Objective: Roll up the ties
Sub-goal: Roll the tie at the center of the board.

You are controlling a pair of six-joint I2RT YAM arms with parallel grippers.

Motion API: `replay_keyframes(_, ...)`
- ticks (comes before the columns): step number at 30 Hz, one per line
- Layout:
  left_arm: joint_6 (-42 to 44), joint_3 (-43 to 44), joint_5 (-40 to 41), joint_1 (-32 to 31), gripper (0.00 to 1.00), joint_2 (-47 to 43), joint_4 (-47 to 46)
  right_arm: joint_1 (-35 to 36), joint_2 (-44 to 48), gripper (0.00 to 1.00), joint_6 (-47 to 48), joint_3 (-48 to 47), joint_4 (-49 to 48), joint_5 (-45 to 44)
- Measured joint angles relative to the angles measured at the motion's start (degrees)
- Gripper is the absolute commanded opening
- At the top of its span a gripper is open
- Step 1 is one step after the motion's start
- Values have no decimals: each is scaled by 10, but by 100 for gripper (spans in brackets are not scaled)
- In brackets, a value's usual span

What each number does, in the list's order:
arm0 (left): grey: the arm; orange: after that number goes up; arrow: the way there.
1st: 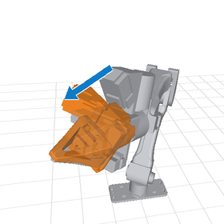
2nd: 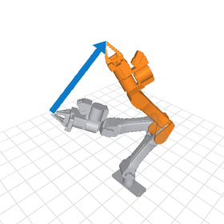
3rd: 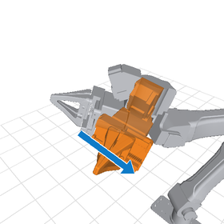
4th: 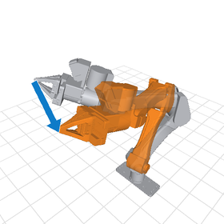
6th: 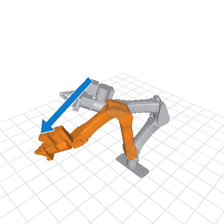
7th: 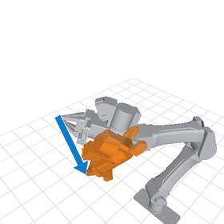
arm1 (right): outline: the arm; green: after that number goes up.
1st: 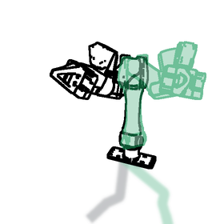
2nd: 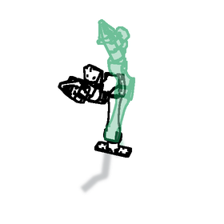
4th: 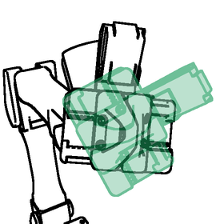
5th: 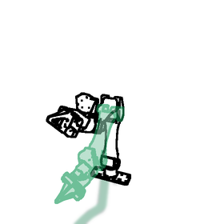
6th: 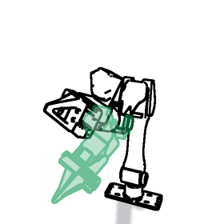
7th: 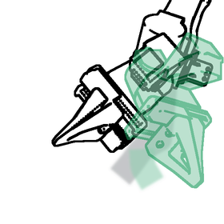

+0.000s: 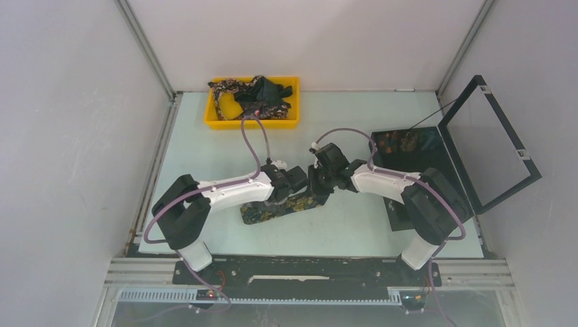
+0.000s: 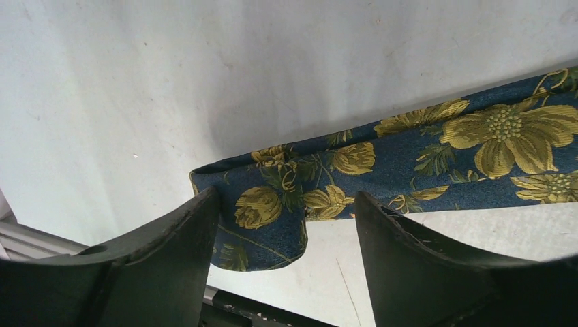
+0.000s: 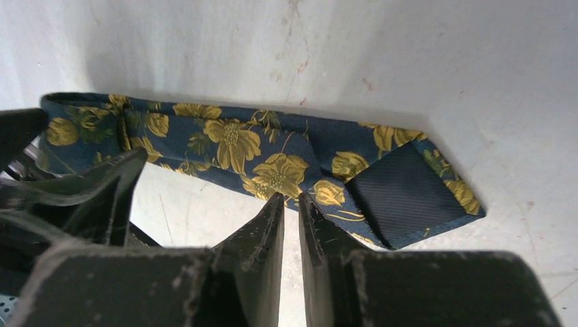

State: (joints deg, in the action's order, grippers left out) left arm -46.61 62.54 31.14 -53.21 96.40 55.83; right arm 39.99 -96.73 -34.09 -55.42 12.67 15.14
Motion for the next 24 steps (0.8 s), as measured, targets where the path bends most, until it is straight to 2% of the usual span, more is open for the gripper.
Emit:
replay_keyframes(7, -10, -12, 12, 0, 83, -41, -7, 26, 0, 17, -5, 23, 0, -9)
replay_keyframes(24, -14, -36, 45, 0, 85, -137, -19, 36, 6, 17, -16, 68, -18, -31)
